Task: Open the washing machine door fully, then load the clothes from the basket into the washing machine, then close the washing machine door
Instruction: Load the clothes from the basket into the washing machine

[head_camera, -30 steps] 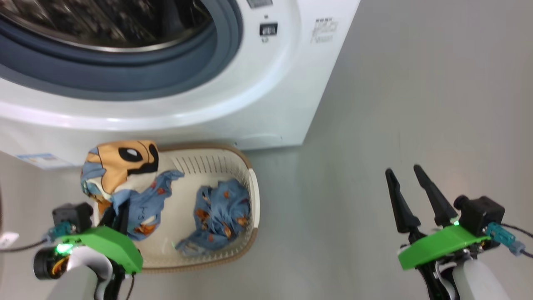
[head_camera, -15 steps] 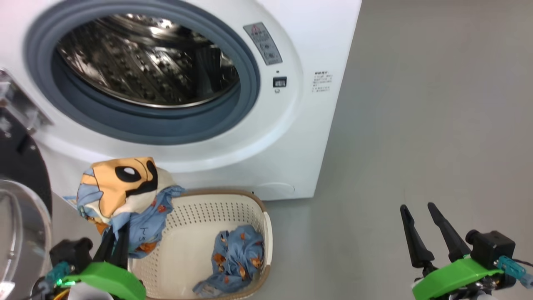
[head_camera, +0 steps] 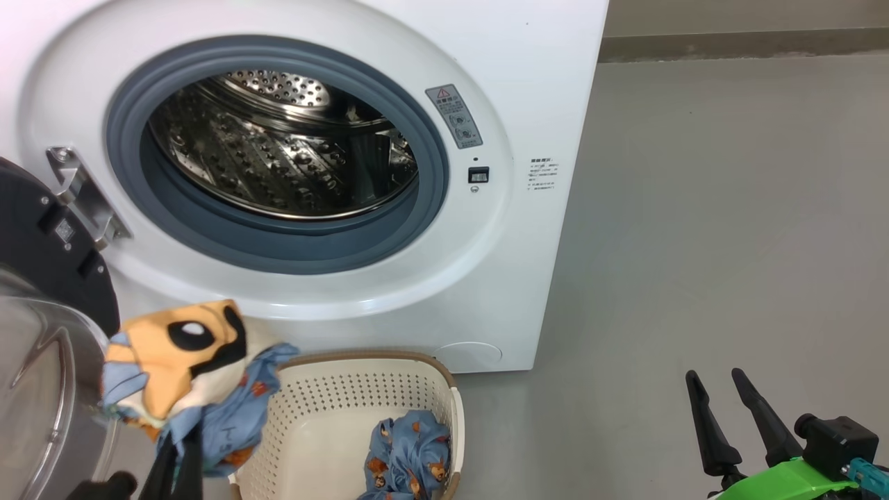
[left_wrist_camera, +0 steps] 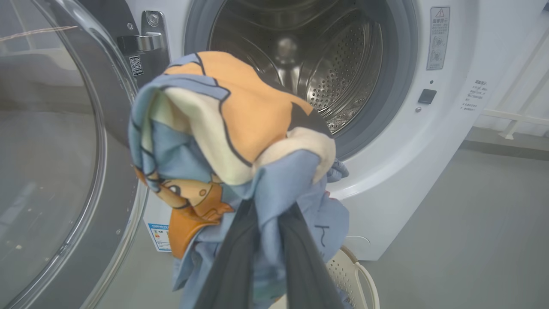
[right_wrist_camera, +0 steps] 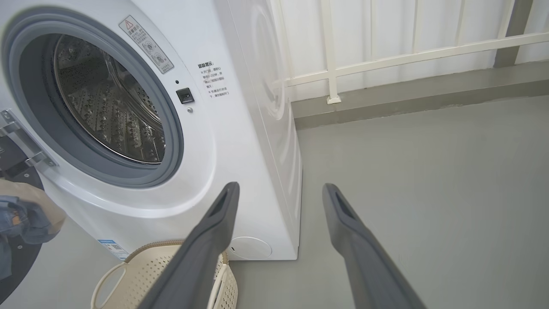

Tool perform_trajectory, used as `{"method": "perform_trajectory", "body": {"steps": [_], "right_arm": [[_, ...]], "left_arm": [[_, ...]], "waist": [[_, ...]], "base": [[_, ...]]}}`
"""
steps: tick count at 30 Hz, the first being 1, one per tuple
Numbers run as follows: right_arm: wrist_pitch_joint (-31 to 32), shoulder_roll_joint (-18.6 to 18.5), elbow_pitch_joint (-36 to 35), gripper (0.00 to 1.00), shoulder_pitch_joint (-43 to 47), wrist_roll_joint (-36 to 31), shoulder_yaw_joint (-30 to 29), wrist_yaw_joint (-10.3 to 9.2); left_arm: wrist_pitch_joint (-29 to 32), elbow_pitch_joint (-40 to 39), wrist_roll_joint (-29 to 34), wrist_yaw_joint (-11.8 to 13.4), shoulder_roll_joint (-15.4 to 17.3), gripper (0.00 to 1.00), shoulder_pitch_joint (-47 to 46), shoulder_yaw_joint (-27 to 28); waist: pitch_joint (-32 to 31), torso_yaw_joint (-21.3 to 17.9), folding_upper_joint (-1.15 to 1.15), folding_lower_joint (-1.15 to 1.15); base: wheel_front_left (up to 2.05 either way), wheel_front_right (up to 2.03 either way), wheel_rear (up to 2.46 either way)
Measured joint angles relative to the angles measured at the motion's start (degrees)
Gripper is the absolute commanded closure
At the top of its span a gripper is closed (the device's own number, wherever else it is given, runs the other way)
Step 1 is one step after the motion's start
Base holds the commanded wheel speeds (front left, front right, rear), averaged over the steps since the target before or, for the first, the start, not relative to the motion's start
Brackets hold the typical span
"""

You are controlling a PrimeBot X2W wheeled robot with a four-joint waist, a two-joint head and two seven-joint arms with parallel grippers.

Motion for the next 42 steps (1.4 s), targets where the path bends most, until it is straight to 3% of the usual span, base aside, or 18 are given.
{"method": "perform_trajectory", "body": {"steps": [7, 22, 30, 42], "right_arm": [[0.0, 0.1, -0.4, 0.00, 0.3, 0.0, -0.4, 0.00], [0.0, 1.3, -1.4, 0.00, -1.0, 0.0, -0.8, 0.00], [0.0, 2.4, -2.5, 0.00, -4.8, -0.4, -1.2, 0.00], [0.0, 4.5, -3.1, 0.00, -11.6, -0.5, -0.4, 0.00]], "left_arm": [[0.0, -3.3, 1.1, 0.0, -1.6, 1.00, 2.7, 1.1], [0.0, -3.7, 1.5, 0.0, -1.6, 1.00, 1.2, 1.3], [0.0, -1.8, 1.4, 0.0, 0.2, 1.00, -7.7, 0.0], [-0.2, 5.4, -0.2, 0.0, 5.0, 1.00, -28.2, -2.2]], "waist": [[0.4, -0.3, 0.00, 0.00], [4.1, -0.9, 0.00, 0.00], [9.4, -1.4, 0.00, 0.00], [18.6, -3.8, 0.00, 0.00]], "base": [[0.00, 0.00, 0.00], [0.00, 0.00, 0.00], [0.00, 0.00, 0.00], [0.00, 0.00, 0.00]]}}
